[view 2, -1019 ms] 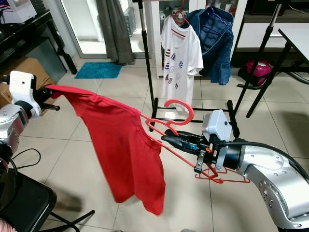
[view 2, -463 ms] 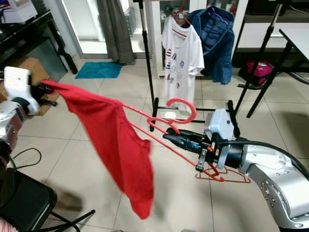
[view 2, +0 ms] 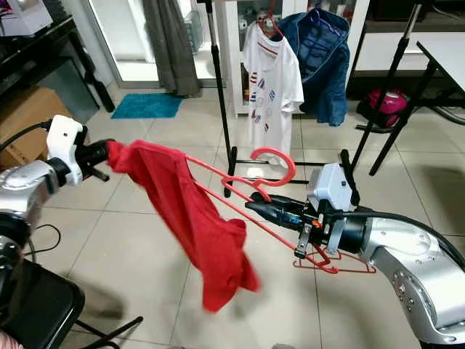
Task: Hang hanger
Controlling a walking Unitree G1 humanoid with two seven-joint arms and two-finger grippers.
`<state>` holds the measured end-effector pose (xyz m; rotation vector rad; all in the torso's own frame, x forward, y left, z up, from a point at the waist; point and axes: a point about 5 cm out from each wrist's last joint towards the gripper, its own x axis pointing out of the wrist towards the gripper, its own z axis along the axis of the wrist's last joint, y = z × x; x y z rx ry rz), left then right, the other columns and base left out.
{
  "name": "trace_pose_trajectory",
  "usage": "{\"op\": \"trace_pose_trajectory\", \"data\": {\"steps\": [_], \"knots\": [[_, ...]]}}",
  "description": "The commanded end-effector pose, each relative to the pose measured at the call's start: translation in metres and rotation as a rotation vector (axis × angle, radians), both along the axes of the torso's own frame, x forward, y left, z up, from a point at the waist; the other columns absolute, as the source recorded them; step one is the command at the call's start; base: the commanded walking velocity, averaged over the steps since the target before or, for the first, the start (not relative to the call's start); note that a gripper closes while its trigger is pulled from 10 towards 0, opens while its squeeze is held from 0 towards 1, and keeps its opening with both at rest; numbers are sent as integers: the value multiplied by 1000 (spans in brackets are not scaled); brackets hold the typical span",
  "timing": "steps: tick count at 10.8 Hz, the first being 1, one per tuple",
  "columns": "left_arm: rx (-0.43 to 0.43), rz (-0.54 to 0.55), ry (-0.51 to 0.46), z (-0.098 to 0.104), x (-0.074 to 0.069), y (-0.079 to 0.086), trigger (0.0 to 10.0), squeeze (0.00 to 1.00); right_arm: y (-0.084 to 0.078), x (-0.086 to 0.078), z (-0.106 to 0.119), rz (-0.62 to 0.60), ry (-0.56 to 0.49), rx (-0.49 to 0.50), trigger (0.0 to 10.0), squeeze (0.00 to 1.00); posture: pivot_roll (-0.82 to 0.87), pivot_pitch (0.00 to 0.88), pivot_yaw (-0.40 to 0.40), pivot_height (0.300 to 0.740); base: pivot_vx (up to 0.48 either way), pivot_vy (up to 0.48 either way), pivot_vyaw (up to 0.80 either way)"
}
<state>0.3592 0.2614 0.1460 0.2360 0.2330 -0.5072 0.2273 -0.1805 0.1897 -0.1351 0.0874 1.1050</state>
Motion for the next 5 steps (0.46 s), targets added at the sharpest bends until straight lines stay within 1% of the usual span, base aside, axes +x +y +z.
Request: {"op": "trace_pose_trajectory", "data": {"steps": [1, 2, 3, 4, 5], "knots": [[82, -72, 56, 0, -7, 11, 10000, 1000, 1, 2, 7, -6, -26, -1, 10000, 0, -146, 0, 169, 740, 0, 0, 0], [111, -121, 90, 1, -12, 17, 10000, 1000, 0, 4, 6, -22, -19, -12, 10000, 0, -145, 1, 166, 740, 0, 0, 0], [132, -199, 98, 19, -12, 25, 10000, 1000, -2, 9, 5, -40, -11, -32, 10000, 0, -142, 3, 162, 740, 0, 0, 0], [65, -264, 33, 48, -4, 20, 10000, 1000, -3, 12, 4, -46, -3, -55, 10000, 0, -142, 6, 161, 740, 0, 0, 0], [23, -319, 0, 62, 1, 12, 10000, 1000, -3, 14, 2, -48, 3, -75, 10000, 0, -142, 7, 161, 740, 0, 0, 0]]}}
